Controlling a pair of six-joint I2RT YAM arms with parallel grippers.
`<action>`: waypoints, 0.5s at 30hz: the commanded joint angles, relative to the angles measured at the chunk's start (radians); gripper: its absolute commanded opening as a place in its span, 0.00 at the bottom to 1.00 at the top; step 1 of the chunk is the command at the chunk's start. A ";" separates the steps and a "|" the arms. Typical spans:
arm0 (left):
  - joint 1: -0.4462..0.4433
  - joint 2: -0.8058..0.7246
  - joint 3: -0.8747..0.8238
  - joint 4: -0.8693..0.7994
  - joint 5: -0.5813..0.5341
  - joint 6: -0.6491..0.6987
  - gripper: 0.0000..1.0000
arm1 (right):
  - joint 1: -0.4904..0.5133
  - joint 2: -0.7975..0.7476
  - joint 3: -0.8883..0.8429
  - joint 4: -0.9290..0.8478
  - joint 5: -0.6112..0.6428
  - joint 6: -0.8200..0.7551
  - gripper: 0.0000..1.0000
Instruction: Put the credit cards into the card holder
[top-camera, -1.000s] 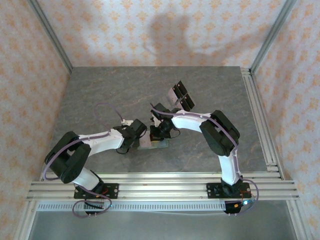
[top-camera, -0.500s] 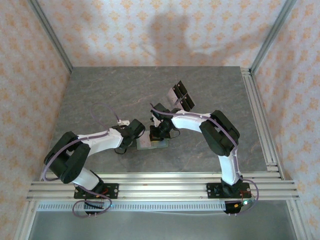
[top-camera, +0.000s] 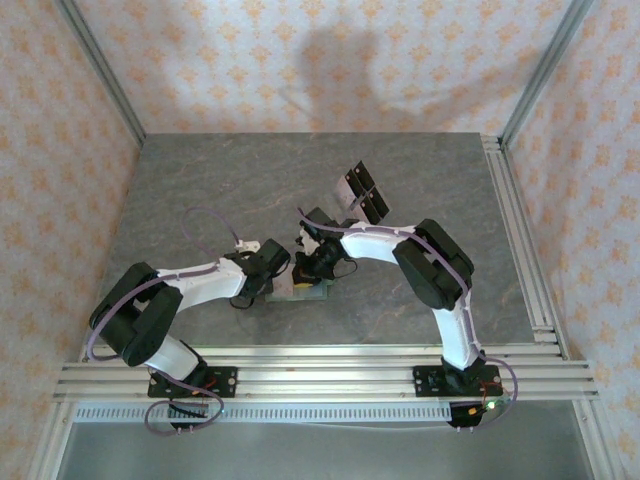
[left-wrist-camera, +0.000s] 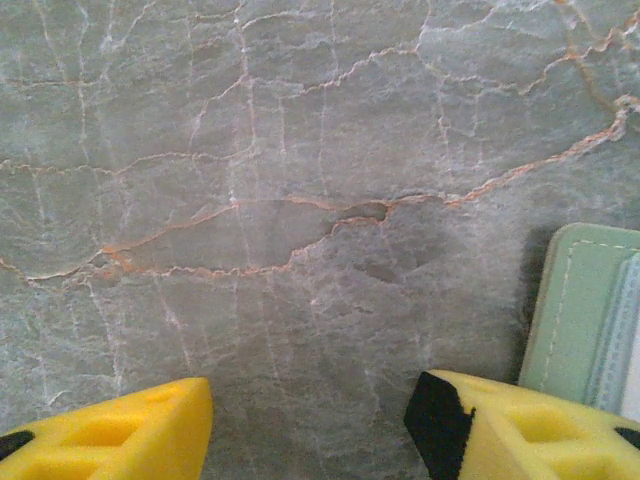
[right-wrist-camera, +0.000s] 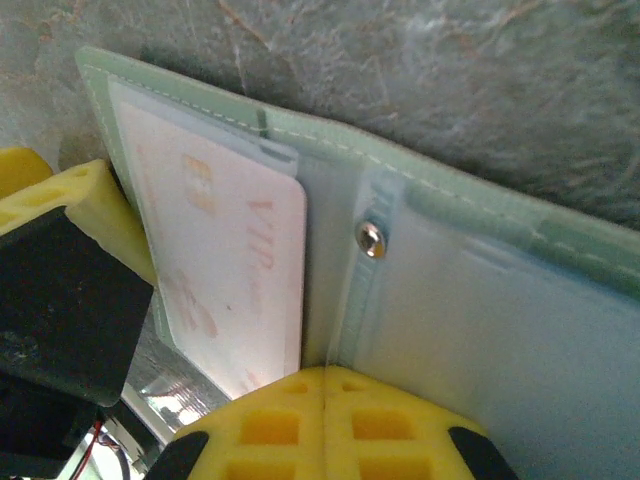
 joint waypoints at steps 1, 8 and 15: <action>-0.011 0.032 -0.041 0.070 0.063 -0.022 0.61 | 0.014 0.021 0.008 0.039 -0.051 0.012 0.03; -0.009 -0.072 -0.016 -0.061 -0.044 -0.049 0.61 | 0.014 -0.104 -0.014 -0.016 0.043 -0.008 0.14; -0.009 -0.188 0.003 -0.069 -0.033 -0.015 0.62 | 0.014 -0.192 -0.064 -0.108 0.204 -0.058 0.17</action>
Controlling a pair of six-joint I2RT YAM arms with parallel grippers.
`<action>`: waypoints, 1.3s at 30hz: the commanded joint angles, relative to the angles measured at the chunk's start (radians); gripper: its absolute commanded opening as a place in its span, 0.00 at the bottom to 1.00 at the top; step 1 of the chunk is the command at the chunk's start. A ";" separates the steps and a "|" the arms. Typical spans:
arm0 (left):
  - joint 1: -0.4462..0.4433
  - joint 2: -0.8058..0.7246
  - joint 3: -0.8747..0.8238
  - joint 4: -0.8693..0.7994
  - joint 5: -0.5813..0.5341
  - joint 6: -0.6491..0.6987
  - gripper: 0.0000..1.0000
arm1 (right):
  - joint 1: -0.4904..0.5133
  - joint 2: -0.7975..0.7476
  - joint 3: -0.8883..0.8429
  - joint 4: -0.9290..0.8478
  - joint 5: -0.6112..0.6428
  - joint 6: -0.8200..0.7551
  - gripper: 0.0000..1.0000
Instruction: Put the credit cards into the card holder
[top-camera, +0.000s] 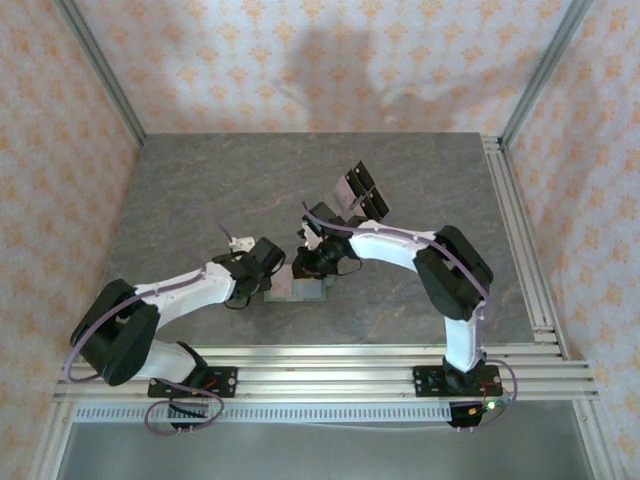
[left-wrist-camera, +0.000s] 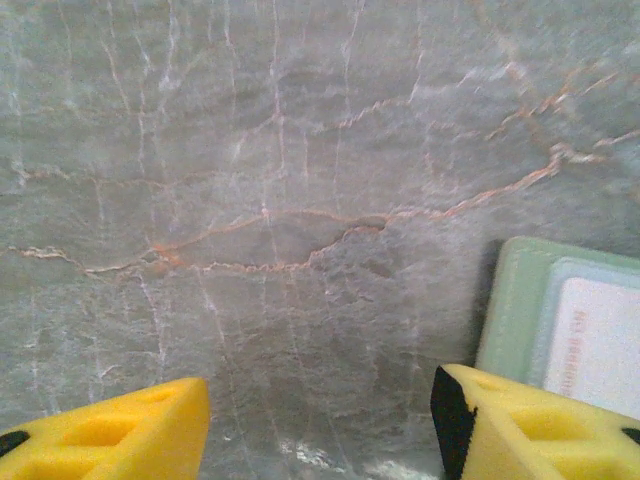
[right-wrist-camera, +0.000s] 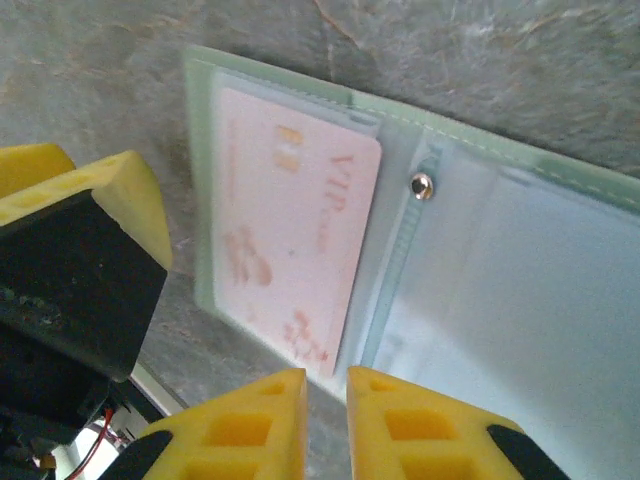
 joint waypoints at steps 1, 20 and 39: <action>-0.009 -0.048 0.013 -0.009 -0.002 0.013 0.63 | 0.005 -0.040 -0.036 -0.076 0.115 -0.042 0.16; -0.047 -0.004 0.071 0.077 0.127 0.032 0.65 | -0.059 -0.035 -0.220 -0.016 0.253 -0.046 0.06; -0.021 0.043 0.107 -0.041 0.004 0.034 0.66 | -0.082 -0.168 -0.141 -0.098 0.207 -0.068 0.08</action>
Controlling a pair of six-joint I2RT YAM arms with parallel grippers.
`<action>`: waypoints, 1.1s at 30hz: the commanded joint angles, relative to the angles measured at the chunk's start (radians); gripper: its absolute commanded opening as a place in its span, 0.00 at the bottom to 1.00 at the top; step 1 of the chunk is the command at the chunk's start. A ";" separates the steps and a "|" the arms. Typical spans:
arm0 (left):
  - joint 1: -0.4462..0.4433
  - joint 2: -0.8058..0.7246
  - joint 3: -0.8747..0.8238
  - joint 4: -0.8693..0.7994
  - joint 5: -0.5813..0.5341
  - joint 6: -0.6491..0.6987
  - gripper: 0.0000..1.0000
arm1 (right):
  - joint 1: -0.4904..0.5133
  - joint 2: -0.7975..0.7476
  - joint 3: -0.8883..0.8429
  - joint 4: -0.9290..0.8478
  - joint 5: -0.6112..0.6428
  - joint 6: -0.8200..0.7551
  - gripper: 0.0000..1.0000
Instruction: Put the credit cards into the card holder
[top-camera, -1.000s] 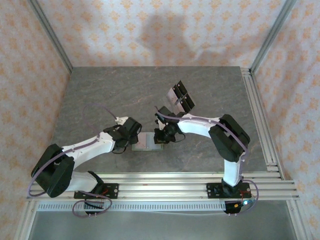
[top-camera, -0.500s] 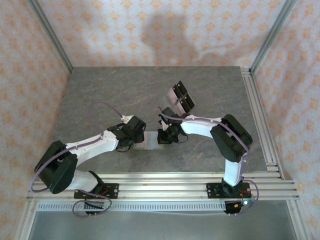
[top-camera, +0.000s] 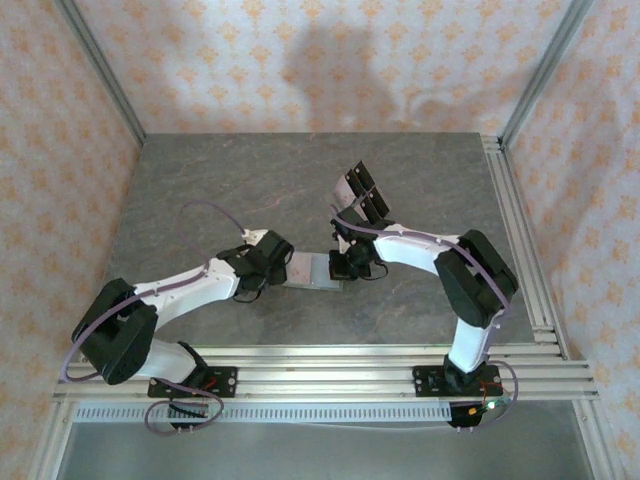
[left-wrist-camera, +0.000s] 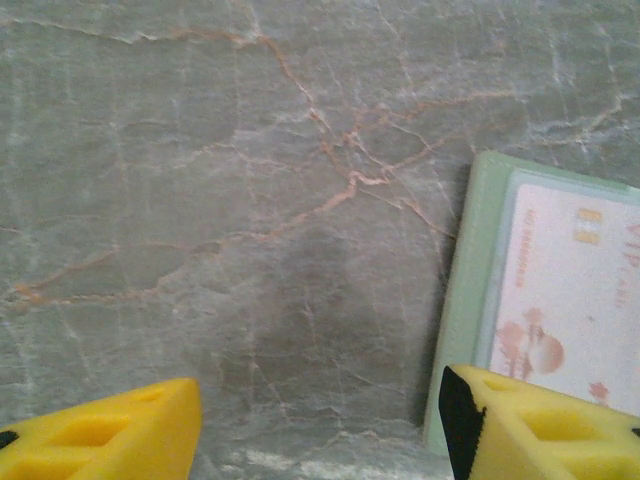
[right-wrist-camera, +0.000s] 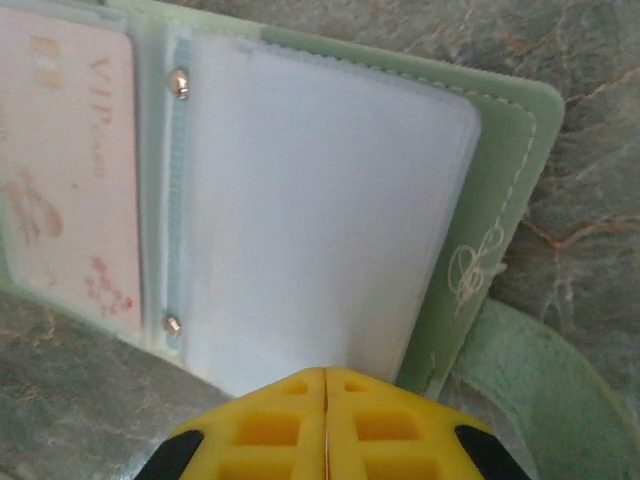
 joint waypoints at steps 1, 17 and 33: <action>0.024 0.020 0.024 -0.069 -0.072 0.006 0.66 | 0.025 -0.042 0.057 -0.045 0.003 0.003 0.08; 0.044 0.092 -0.004 -0.004 -0.020 0.039 0.66 | 0.032 -0.010 0.074 -0.065 0.104 0.008 0.33; 0.044 0.098 -0.049 0.035 -0.005 0.020 0.65 | 0.013 0.100 0.201 -0.148 0.206 -0.080 0.45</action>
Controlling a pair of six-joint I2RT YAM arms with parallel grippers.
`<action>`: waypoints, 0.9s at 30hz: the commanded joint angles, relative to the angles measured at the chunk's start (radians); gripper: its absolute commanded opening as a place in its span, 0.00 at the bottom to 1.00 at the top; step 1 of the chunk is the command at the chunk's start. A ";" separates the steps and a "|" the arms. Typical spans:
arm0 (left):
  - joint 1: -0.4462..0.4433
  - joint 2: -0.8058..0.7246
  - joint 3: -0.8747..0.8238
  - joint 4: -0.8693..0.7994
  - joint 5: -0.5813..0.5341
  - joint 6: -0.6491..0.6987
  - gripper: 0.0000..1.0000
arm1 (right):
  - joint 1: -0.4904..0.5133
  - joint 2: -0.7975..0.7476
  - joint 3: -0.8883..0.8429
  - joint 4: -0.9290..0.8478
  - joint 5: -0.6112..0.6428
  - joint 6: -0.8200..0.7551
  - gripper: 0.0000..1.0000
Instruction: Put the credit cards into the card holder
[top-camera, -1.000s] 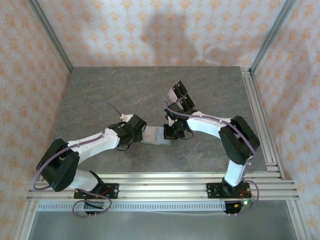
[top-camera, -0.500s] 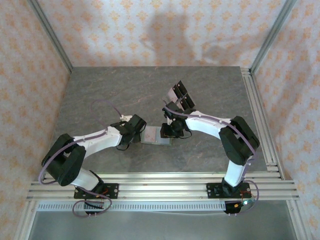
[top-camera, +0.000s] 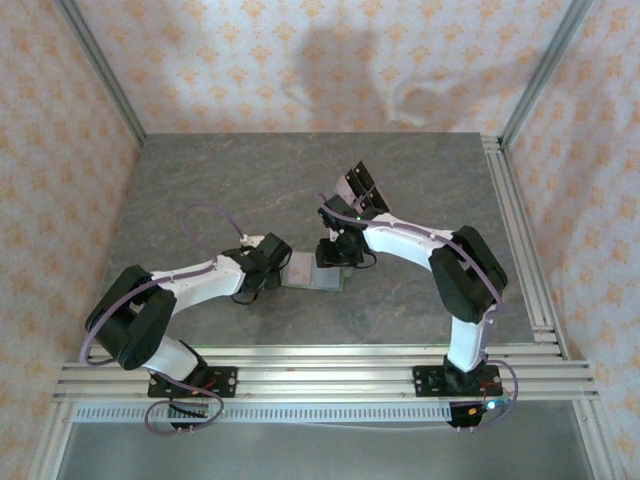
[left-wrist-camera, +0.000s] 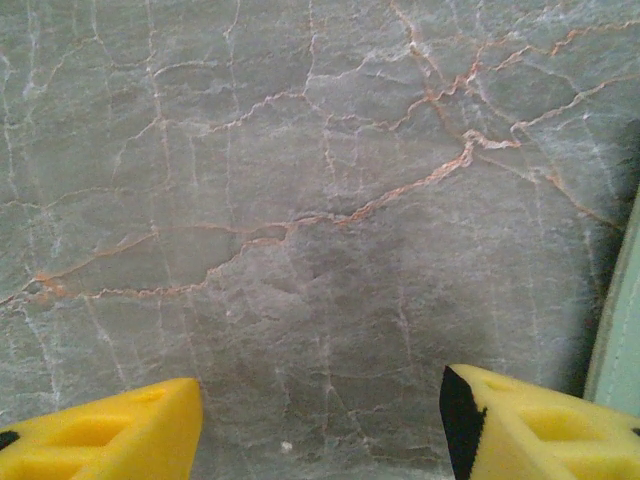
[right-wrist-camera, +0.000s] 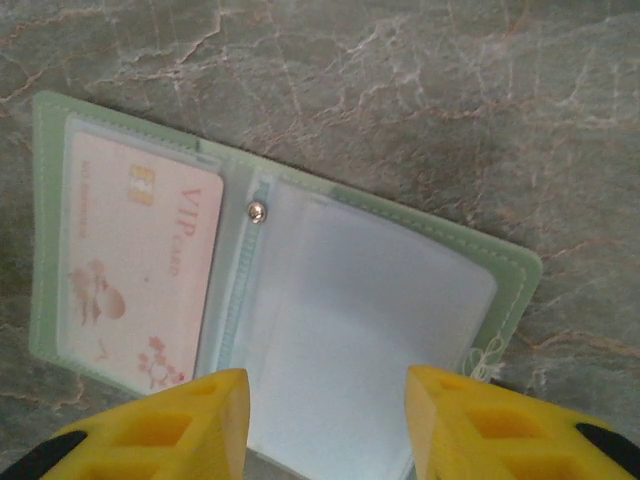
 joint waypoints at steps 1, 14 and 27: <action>0.004 0.007 -0.012 0.014 -0.005 -0.006 0.65 | -0.013 0.031 0.024 -0.056 0.063 -0.037 0.45; 0.004 0.013 -0.012 0.020 -0.003 -0.007 0.65 | -0.020 0.085 0.032 -0.048 0.019 -0.053 0.45; 0.004 0.014 -0.002 0.019 0.003 -0.006 0.65 | -0.013 -0.058 0.045 -0.078 0.058 -0.029 0.45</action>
